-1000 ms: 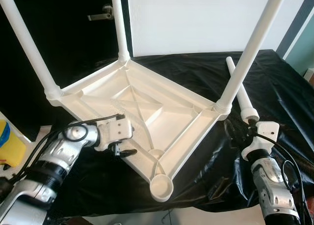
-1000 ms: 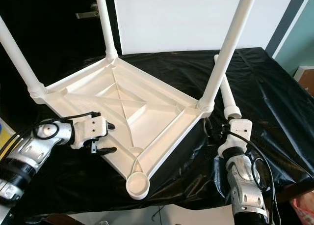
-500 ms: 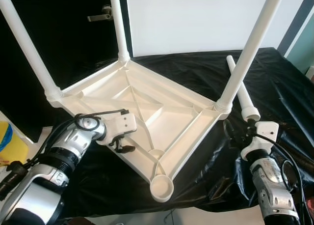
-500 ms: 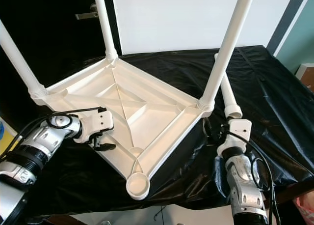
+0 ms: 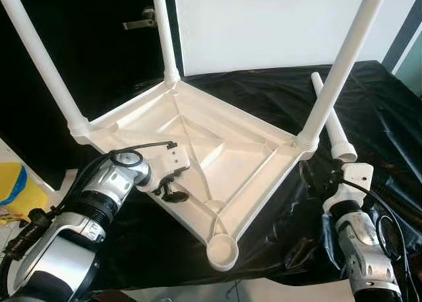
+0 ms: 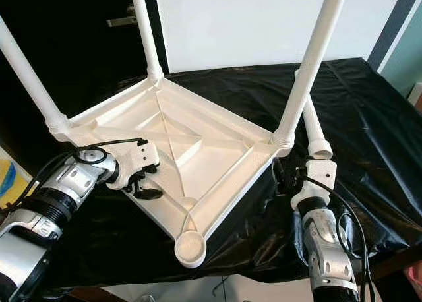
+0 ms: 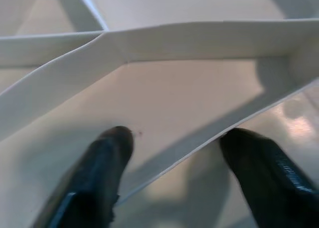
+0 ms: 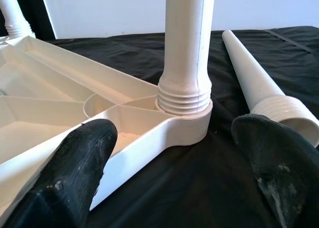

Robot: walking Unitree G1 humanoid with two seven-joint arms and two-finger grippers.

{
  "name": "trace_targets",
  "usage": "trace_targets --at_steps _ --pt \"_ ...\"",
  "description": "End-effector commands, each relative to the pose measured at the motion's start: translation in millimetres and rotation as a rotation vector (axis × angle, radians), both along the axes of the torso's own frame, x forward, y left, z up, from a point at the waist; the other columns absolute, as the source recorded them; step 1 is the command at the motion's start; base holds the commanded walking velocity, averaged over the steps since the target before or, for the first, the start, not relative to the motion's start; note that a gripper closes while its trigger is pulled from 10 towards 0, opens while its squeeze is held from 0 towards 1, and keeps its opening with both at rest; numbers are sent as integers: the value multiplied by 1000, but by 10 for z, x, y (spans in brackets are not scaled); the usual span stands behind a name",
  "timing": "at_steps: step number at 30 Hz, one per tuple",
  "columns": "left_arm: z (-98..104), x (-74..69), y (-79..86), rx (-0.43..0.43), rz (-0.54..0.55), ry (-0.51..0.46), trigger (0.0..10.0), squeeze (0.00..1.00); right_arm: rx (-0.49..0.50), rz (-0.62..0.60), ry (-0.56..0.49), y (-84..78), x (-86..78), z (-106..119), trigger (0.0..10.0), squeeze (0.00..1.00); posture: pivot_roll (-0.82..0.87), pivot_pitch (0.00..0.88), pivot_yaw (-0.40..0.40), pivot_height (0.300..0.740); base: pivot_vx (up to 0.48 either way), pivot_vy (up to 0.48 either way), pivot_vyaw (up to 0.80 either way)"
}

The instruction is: Building children table

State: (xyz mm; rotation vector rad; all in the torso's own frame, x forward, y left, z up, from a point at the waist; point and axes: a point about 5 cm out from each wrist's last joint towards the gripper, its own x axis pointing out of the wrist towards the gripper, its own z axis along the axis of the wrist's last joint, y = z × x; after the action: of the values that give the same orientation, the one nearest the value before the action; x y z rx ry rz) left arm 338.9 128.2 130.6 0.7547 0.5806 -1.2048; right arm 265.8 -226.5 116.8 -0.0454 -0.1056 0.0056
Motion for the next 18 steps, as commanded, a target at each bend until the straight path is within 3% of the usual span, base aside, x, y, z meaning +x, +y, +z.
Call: trace_targets --at_steps 1,3,4,5,6,8,9,18 --pt "38 -56 -71 -24 -84 56 1137 0 5 -6 12 11 -19 -26 10000 0 -37 12 68 740 0 0 0" --pt "38 -56 -71 -24 -84 56 1137 0 5 -6 12 11 -19 -26 10000 0 -37 12 68 740 0 0 0" --pt "39 -78 -81 -26 -104 68 0 0 6 -8 12 7 -21 -27 10000 0 -37 12 68 740 0 0 0" --pt "39 -78 -81 -26 -104 68 0 0 6 -8 12 7 -21 -27 10000 0 -37 12 68 740 0 0 0" --pt "39 -109 -99 -31 -128 92 1686 0 7 -12 11 4 -21 -27 10000 0 -36 14 71 740 0 0 0" --pt "39 -109 -99 -31 -128 92 1686 0 7 -12 11 4 -21 -27 10000 0 -36 14 71 740 0 0 0" --pt "39 -130 -114 -33 -144 103 157 0 9 -15 10 7 -20 -27 10000 0 -36 14 73 740 0 0 0" --pt "22 -202 -162 -39 -186 145 0 0 15 -22 7 20 -22 -29 10000 0 -38 15 75 740 0 0 0"
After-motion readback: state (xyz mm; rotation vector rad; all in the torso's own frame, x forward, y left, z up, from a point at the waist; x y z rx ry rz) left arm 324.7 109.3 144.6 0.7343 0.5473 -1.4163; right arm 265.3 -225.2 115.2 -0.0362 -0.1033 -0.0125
